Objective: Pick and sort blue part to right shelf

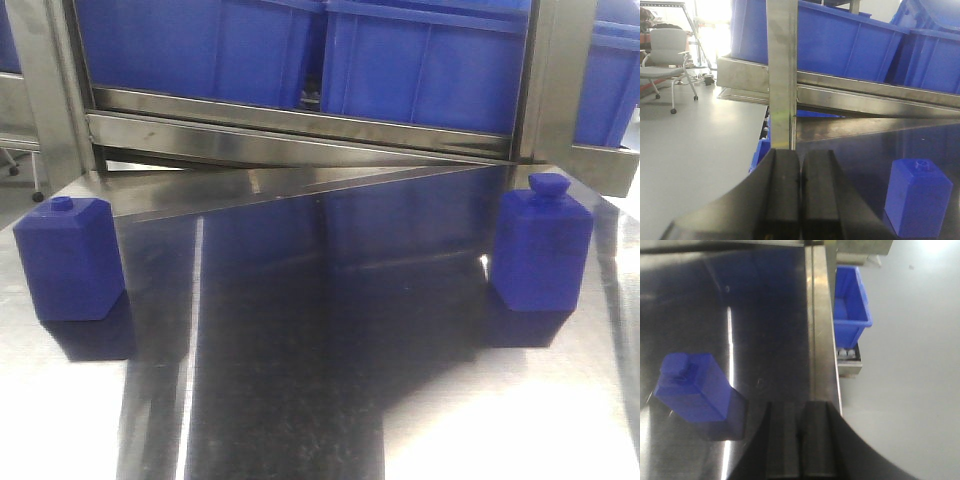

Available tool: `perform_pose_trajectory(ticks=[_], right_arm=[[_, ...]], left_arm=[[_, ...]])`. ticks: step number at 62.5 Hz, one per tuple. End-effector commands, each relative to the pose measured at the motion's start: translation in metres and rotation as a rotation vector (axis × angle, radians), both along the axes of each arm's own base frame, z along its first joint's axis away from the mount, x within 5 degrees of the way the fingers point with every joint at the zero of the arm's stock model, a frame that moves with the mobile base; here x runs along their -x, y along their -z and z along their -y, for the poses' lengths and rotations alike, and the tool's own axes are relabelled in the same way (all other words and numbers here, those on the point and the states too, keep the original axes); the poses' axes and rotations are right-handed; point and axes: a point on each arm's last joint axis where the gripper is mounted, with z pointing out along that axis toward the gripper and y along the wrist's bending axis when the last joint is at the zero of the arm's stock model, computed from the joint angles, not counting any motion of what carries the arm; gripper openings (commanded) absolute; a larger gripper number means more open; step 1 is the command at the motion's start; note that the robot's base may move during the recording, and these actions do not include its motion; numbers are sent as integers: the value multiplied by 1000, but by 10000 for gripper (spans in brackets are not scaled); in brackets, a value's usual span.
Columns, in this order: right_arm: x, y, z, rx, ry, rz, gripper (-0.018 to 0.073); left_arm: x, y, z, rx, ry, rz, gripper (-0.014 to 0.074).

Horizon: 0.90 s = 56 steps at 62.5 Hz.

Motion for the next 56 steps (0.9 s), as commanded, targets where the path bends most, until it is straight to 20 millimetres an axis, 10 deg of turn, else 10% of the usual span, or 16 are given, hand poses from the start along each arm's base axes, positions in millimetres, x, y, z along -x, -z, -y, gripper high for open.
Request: perform_pose_trajectory(ticks=[1, 14, 56], right_arm=[[-24, -21, -9, 10, -34, 48, 185], [-69, -27, -32, 40, -90, -111, 645], [-162, -27, -106, 8, -98, -655, 592]], left_arm=[[1, -1, 0, 19, 3, 77, 123], [1, -1, 0, 19, 3, 77, 123], [1, -1, 0, 19, 3, 77, 123]])
